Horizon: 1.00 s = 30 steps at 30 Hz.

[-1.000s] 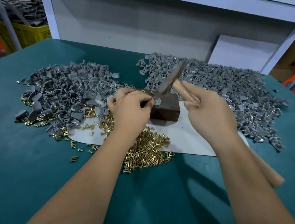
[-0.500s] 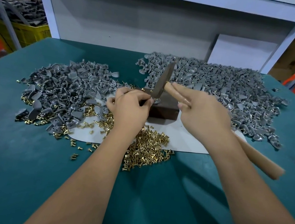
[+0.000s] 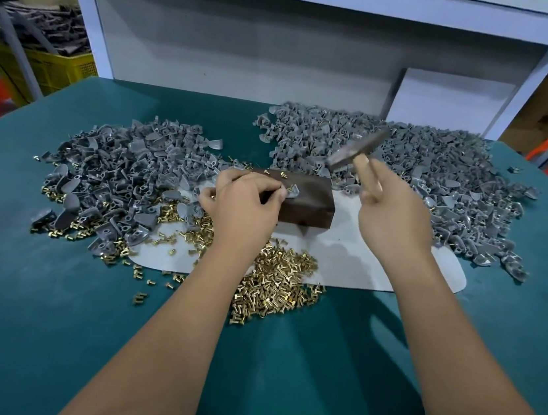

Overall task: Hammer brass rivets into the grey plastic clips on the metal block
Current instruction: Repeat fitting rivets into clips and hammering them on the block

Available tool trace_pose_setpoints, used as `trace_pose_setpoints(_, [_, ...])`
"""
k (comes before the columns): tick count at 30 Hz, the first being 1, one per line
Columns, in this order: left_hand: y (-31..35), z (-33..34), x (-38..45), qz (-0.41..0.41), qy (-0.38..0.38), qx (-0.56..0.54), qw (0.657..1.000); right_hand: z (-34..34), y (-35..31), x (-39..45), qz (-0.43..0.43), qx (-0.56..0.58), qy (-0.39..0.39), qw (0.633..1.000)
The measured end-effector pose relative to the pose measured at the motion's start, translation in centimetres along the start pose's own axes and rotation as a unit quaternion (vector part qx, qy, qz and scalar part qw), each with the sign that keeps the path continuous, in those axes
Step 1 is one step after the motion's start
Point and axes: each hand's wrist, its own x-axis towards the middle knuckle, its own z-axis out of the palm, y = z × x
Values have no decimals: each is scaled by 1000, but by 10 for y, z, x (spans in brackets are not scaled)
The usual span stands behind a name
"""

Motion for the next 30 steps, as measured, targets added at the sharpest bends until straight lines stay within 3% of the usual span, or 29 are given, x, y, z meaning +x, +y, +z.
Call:
trace_pose_setpoints(5, [0,-1,0,13,-2,-2,1000,8,18,1,86,-95,-63,990])
trace_pose_setpoints(8, [1,-1,1,19,-4,-4,1000,16,4,4,-16,-199,64,978])
trace_pose_setpoints(10, [2,-1,1,20,-6,-9,1000,22,-17,7,-89,-129,90,983])
trace_pose_setpoints(13, [2,-2,1,23,-6,-8,1000,39,-38,7,-114,-20,0,993])
trace_pose_setpoints(23, [4,-7,1,8,-17,-26,999,62,-46,1,-71,81,14,994])
trace_pose_setpoints(30, [4,-8,2,6,-34,-56,998,67,-46,3,-90,94,16,991])
